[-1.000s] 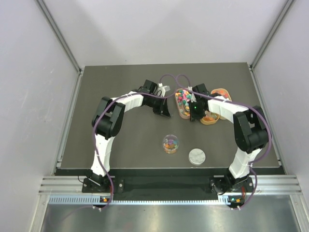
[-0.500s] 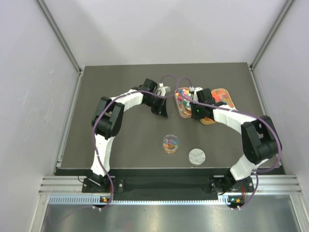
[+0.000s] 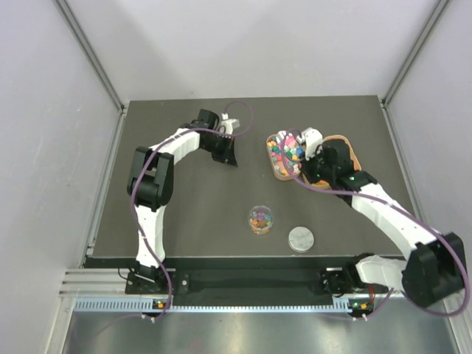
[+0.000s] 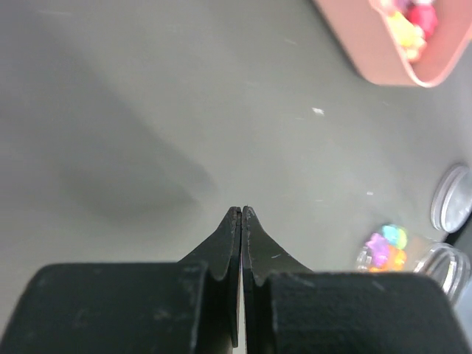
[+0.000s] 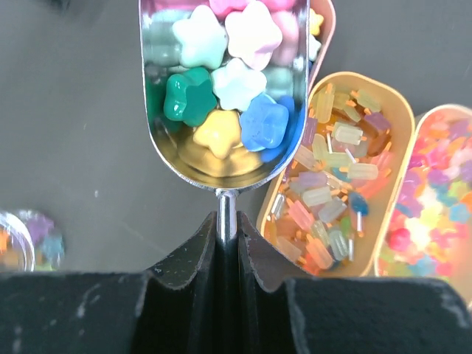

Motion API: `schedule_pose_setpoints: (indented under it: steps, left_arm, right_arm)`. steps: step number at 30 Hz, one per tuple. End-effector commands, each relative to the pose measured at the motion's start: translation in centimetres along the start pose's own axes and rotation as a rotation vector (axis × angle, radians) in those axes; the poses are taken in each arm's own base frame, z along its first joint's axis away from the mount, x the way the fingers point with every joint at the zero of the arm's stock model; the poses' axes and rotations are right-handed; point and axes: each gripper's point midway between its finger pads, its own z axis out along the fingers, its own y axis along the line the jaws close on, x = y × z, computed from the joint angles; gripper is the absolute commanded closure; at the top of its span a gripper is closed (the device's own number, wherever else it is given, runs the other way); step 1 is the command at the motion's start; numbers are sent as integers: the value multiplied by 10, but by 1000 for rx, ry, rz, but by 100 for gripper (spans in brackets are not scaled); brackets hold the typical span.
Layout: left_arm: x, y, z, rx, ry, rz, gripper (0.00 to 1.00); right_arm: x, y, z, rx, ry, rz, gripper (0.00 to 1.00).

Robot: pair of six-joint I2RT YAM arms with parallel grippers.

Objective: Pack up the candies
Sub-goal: Scoop the fake candies from the storage box, then place the fake candies in the packing bottle.

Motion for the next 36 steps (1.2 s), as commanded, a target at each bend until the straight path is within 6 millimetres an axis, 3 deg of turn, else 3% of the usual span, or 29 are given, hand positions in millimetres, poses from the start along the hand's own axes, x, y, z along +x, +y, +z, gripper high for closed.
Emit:
schedule_pose_setpoints:
  steps: [1, 7, 15, 27, 36]
  left_arm:
    - [-44, 14, -48, -70, -136, 68, 100]
    - [-47, 29, -62, -98, -174, 60, 100]
    - [-42, 36, -64, -108, -206, 35, 100]
    - [-35, 38, -75, -114, -252, 19, 100]
    - [-31, 38, -75, -103, -285, -21, 100]
  right_arm:
    - [-8, 19, -33, -122, -78, -223, 100]
    - [24, 45, -67, -322, -25, -497, 100]
    - [64, 54, -90, -472, 117, -724, 100]
    - [80, 66, -89, -535, 256, -933, 100]
    - [76, 66, -88, -490, 347, -996, 100]
